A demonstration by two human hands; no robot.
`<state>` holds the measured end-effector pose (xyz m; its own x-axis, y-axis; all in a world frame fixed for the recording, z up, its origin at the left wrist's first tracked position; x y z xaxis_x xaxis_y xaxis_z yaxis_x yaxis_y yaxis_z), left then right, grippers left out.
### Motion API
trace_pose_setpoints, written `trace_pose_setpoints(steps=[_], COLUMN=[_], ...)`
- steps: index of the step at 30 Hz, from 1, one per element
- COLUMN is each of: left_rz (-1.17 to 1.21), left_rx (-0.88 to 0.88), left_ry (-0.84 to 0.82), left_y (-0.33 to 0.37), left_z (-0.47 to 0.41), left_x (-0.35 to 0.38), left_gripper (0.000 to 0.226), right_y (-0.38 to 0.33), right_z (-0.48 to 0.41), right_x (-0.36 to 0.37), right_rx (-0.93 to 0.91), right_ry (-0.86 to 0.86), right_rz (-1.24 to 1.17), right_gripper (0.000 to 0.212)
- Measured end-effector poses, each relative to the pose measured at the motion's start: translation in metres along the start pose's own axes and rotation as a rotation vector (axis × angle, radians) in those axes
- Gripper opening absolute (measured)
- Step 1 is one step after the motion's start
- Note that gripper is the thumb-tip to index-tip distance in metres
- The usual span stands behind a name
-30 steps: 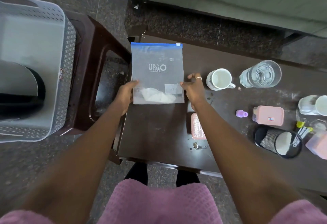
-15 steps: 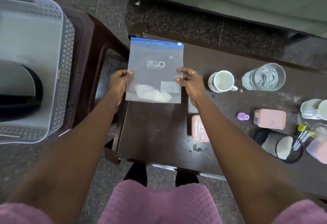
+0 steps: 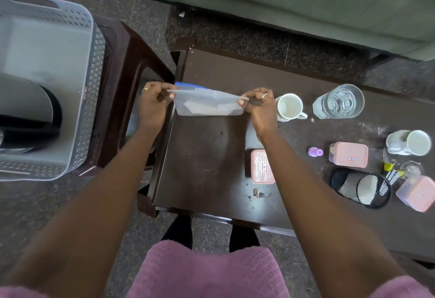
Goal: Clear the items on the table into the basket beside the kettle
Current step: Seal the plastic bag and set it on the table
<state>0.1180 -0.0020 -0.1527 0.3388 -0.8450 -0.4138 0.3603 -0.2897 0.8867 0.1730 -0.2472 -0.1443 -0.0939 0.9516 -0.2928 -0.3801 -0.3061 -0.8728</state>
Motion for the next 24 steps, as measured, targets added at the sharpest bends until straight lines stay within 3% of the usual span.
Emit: trace_pose_setpoints(steps=[3,8,12,16,21,24], left_rz=[-0.007,-0.015,-0.130,-0.313,-0.648,-0.736], left_rx=[0.025,-0.014,-0.120,-0.236,-0.119,-0.018], left_ry=[0.045,0.037,-0.035,-0.139,-0.171,-0.178], left_y=[0.009,0.020,0.008,-0.012,-0.016,-0.006], left_z=[0.002,0.007,0.017,0.031,0.050,0.056], left_x=[-0.001,0.008,0.026,0.042,0.060,0.076], left_gripper=[0.014,0.021,0.025,0.036,0.054,0.053], right_y=[-0.010,-0.015,0.002,0.032,0.048,0.046], right_z=[0.008,0.017,0.023,0.035,0.049,0.056], right_x=[-0.003,-0.003,-0.001,0.004,0.007,-0.009], right_rx=[-0.008,-0.103,0.011,0.195,0.126,-0.011], right_ry=[-0.035,-0.038,0.036,-0.048,-0.125,0.021], right_rz=[-0.066,0.152,0.303,0.448,0.655,0.735], right_gripper=[0.028,0.003,0.022,0.038,0.049,0.036])
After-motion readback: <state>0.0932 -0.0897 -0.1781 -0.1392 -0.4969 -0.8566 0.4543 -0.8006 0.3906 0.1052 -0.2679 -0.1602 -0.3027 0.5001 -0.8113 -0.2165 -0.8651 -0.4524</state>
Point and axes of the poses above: each hand's wrist, its own z-axis away from the middle knuckle, its own x-axis out of the palm, y = z × x, the point moved 2 cm from there along -z, towards the middle knuckle, and after that the axes turned 1 degree about x, right-handed, at the moved point
